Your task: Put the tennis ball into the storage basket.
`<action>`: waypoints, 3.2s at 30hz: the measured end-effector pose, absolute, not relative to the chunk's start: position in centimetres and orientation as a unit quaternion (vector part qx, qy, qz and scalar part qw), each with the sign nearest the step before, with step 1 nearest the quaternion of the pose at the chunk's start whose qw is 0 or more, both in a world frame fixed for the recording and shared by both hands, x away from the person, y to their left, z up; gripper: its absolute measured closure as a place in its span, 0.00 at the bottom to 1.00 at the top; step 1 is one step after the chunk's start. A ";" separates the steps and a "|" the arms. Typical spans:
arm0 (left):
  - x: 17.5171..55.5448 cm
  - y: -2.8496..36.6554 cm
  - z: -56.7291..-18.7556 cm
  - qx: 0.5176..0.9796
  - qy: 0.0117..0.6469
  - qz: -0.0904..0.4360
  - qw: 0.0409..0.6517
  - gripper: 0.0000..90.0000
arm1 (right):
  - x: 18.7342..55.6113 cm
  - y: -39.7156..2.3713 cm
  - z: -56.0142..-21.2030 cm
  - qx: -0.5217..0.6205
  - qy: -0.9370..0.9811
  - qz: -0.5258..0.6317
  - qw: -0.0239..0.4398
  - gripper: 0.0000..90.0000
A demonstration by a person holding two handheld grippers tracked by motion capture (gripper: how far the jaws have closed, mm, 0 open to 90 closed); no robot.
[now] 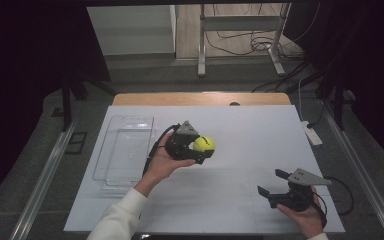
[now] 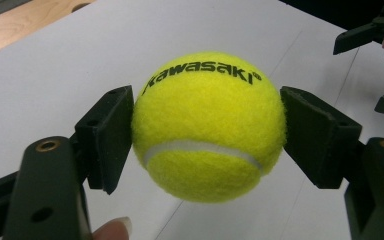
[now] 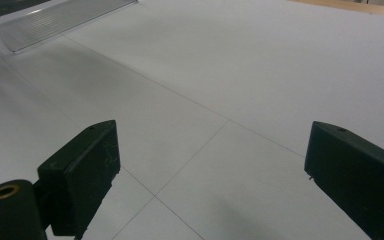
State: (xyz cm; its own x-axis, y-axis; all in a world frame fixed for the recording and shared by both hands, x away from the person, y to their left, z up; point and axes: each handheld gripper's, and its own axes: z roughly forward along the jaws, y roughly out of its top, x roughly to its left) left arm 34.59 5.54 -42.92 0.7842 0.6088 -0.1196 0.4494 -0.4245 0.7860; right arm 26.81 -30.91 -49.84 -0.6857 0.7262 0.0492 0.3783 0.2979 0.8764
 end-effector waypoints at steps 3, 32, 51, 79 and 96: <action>34.4 5.6 -42.8 0.837 0.315 0.094 0.437 0.29 | 26.8 -30.9 -49.8 0.352 0.784 0.477 0.183 0.09; 33.7 7.1 -41.4 0.817 0.317 0.112 0.468 0.29 | 26.8 -30.9 -49.8 0.353 0.783 0.477 0.185 0.09; 33.3 8.3 -40.2 0.801 0.319 0.121 0.491 0.29 | 26.8 -30.9 -49.8 0.354 0.783 0.477 0.185 0.09; 33.1 10.7 -38.7 0.781 0.331 0.142 0.511 0.29 | 26.8 -30.8 -49.7 0.357 0.781 0.478 0.185 0.09; 33.2 12.0 -38.3 0.771 0.346 0.157 0.511 0.29 | 26.8 -30.8 -49.7 0.358 0.779 0.479 0.187 0.09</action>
State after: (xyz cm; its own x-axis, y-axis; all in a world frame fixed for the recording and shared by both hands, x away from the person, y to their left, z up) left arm 33.19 11.95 -38.33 0.7112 0.6941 -0.1115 0.3726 -0.2377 0.8970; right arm 26.77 -30.81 -49.69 -0.6742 0.7367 0.0522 0.3787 0.2842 0.8808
